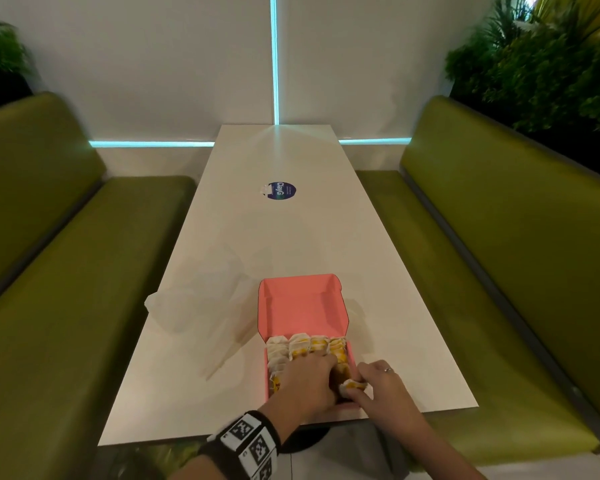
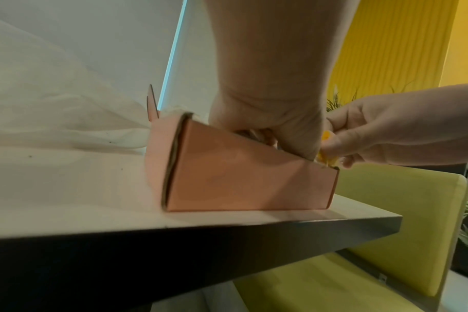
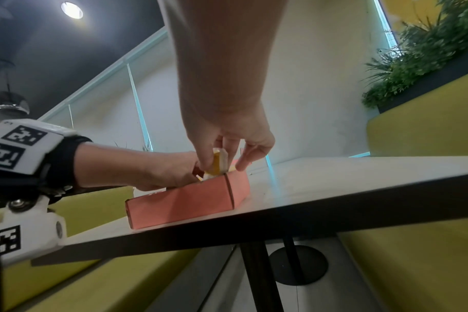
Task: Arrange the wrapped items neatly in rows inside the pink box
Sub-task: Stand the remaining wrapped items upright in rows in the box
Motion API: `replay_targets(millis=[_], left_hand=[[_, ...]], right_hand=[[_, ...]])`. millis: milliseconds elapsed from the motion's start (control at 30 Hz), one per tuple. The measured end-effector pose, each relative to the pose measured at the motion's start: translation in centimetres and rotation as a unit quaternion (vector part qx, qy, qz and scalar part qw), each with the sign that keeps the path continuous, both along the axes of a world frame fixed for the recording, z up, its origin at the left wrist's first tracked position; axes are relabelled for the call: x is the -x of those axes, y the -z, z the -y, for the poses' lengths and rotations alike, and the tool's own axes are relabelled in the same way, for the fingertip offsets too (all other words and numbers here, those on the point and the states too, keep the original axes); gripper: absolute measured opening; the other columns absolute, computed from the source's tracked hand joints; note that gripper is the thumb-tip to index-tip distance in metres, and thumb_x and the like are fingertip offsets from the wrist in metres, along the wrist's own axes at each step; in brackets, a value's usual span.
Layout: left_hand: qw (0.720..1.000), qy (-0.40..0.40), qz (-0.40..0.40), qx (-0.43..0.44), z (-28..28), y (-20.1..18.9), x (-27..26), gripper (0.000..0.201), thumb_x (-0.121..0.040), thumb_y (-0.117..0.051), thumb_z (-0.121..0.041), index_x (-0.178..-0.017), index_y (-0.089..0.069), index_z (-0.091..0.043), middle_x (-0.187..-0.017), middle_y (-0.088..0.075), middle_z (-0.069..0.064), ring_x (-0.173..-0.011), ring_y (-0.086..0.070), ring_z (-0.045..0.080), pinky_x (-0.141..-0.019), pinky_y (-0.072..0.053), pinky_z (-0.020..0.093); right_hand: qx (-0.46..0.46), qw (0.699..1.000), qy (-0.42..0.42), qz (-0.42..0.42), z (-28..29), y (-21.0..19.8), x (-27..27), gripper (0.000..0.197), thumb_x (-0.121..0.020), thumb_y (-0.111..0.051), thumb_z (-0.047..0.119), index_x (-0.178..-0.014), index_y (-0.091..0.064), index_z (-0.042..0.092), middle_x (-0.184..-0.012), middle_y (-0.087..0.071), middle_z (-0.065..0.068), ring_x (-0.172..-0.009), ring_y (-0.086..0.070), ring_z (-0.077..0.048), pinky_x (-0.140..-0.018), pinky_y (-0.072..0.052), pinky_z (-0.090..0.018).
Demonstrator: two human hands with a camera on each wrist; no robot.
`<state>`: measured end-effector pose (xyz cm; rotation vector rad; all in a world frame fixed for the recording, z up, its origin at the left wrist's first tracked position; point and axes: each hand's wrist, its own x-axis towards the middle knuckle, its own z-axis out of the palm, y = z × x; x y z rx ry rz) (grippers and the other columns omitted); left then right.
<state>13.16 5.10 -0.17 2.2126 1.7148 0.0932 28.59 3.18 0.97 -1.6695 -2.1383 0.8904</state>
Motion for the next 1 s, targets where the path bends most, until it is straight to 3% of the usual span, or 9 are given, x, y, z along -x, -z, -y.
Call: replay_targets(millis=[133,233,300,400,567,767,1000], left_hand=[[0.999,-0.022,0.026,-0.001,-0.2,0.4,0.4,0.025,-0.079,-0.062,-0.03,-0.101,-0.055,-0.02,-0.11,-0.058,-0.001,-0.096,-0.056,0.022,-0.07,-0.044,0.032],[0.999,-0.025,0.033,-0.008,-0.2,0.6,0.3,0.021,-0.079,-0.063,-0.03,-0.096,-0.055,-0.02,-0.11,-0.057,-0.002,-0.096,-0.055,0.022,-0.073,-0.047,0.033],[0.999,-0.03,0.038,-0.013,-0.1,0.8,0.3,0.02,-0.08,-0.062,-0.031,-0.095,-0.054,-0.02,-0.11,-0.056,-0.003,-0.096,-0.055,0.021,-0.071,-0.046,0.033],[0.998,-0.037,0.046,-0.026,0.0,1.2,0.3,0.019,-0.08,-0.061,-0.032,-0.094,-0.054,-0.021,-0.112,-0.053,-0.004,-0.093,-0.054,0.02,-0.062,-0.039,0.03],[0.995,-0.059,0.064,-0.038,0.0,1.7,0.3,0.025,-0.08,-0.061,-0.036,-0.099,-0.054,-0.021,-0.113,-0.052,-0.005,-0.092,-0.055,0.017,-0.062,-0.042,0.029],[0.993,-0.076,0.076,-0.05,0.4,1.1,0.3,0.019,-0.081,-0.06,-0.035,-0.095,-0.054,-0.023,-0.113,-0.052,-0.008,-0.09,-0.053,0.013,-0.059,-0.034,0.023],[0.995,-0.076,0.059,-0.038,0.5,0.8,0.5,0.023,-0.083,-0.06,-0.029,-0.104,-0.052,-0.023,-0.119,-0.049,-0.006,-0.097,-0.053,0.016,-0.067,-0.042,0.025]], right_hand=[[-0.02,0.997,-0.057,0.045,0.5,-0.2,-0.4,0.008,-0.092,-0.053,0.035,-0.088,-0.053,0.028,-0.079,-0.035,0.027,-0.094,-0.036,-0.007,-0.09,-0.034,-0.024],[-0.017,0.992,-0.083,0.094,0.2,-0.1,-0.5,0.024,-0.092,-0.05,0.039,-0.109,-0.058,0.024,-0.091,-0.049,0.016,-0.098,-0.035,-0.009,-0.091,-0.031,-0.025],[-0.01,0.99,-0.088,0.112,0.0,-0.1,-0.4,0.025,-0.092,-0.048,0.04,-0.111,-0.057,0.025,-0.106,-0.057,0.004,-0.109,-0.039,-0.013,-0.091,-0.032,-0.026],[-0.001,0.987,-0.091,0.132,-0.1,-0.5,-0.2,0.026,-0.092,-0.048,0.039,-0.112,-0.056,0.024,-0.113,-0.054,-0.003,-0.113,-0.04,-0.016,-0.093,-0.033,-0.026],[0.019,0.98,-0.103,0.17,-0.6,-1.4,0.4,0.026,-0.093,-0.046,0.037,-0.113,-0.054,0.021,-0.103,-0.051,-0.005,-0.115,-0.041,-0.021,-0.094,-0.034,-0.031],[0.033,0.964,-0.124,0.235,-0.7,-1.7,1.2,0.032,-0.093,-0.04,0.034,-0.121,-0.048,0.02,-0.123,-0.052,-0.011,-0.117,-0.043,-0.025,-0.099,-0.037,-0.035],[0.02,0.955,-0.135,0.263,-1.4,-1.2,1.3,0.032,-0.095,-0.036,0.033,-0.122,-0.048,0.022,-0.125,-0.055,-0.009,-0.118,-0.043,-0.025,-0.099,-0.033,-0.038]])
